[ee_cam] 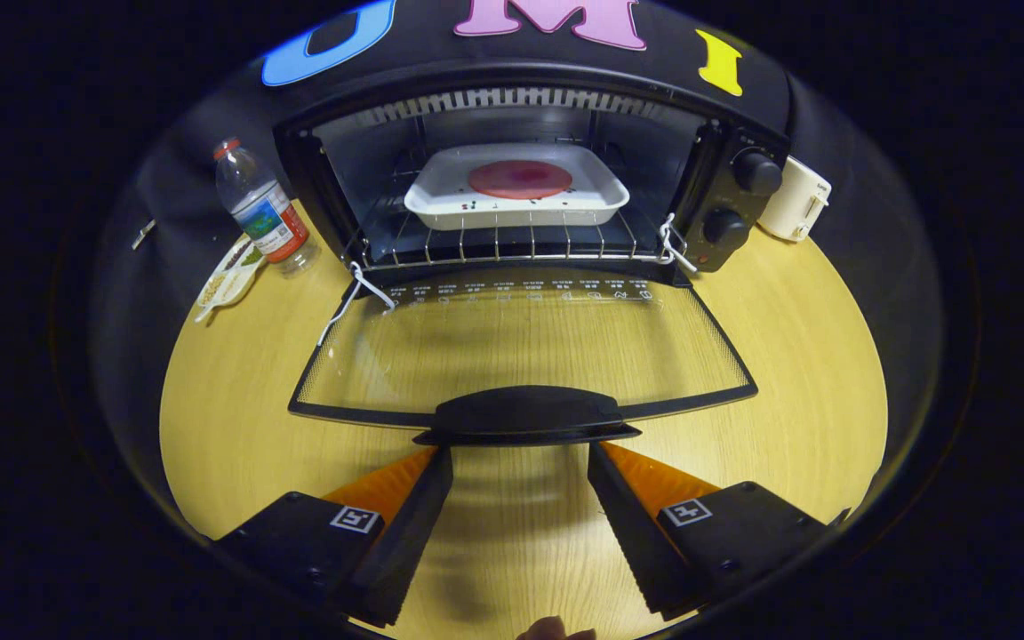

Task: Open the toaster oven, put the food inside, and close the toaster oven door.

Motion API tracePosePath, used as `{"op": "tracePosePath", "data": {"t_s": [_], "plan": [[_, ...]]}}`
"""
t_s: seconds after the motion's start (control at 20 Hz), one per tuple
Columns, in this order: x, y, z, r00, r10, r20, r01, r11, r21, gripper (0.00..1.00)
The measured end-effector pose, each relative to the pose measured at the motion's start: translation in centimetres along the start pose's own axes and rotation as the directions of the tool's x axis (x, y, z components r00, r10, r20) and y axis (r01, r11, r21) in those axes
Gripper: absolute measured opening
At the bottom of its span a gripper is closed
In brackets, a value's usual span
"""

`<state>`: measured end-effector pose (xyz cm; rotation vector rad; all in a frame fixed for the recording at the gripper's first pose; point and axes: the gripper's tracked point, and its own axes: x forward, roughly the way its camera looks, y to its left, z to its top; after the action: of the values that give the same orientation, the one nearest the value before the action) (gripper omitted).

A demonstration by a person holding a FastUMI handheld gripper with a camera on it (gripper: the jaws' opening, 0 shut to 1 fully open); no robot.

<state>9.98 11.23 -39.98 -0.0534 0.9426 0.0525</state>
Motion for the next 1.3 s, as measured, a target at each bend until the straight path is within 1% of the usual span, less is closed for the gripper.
{"op": "tracePosePath", "data": {"t_s": [0.15,0.3,0.45,0.6,0.8,0.9,1.0,1.3], "plan": [[-2.4,0.1,1.8,0.995,0.026,0.091,-0.027,1.000,0.004,0.99],[-4.8,0.3,4.7,0.981,0.048,0.190,-0.046,0.999,-0.013,0.99],[-7.6,0.6,7.7,0.959,0.072,0.274,-0.062,0.997,-0.045,0.99],[-10.1,0.2,9.9,0.937,0.087,0.339,-0.076,0.996,-0.046,0.99],[-13.8,-1.0,11.4,0.904,0.076,0.422,-0.065,0.997,-0.041,0.99],[-16.2,-2.4,11.9,0.882,0.070,0.465,-0.062,0.998,-0.032,0.99],[-18.9,-3.6,12.9,0.854,0.062,0.517,-0.063,0.998,-0.017,0.99],[-28.0,-7.7,15.9,0.744,0.047,0.666,-0.024,0.999,-0.044,0.99]]}}
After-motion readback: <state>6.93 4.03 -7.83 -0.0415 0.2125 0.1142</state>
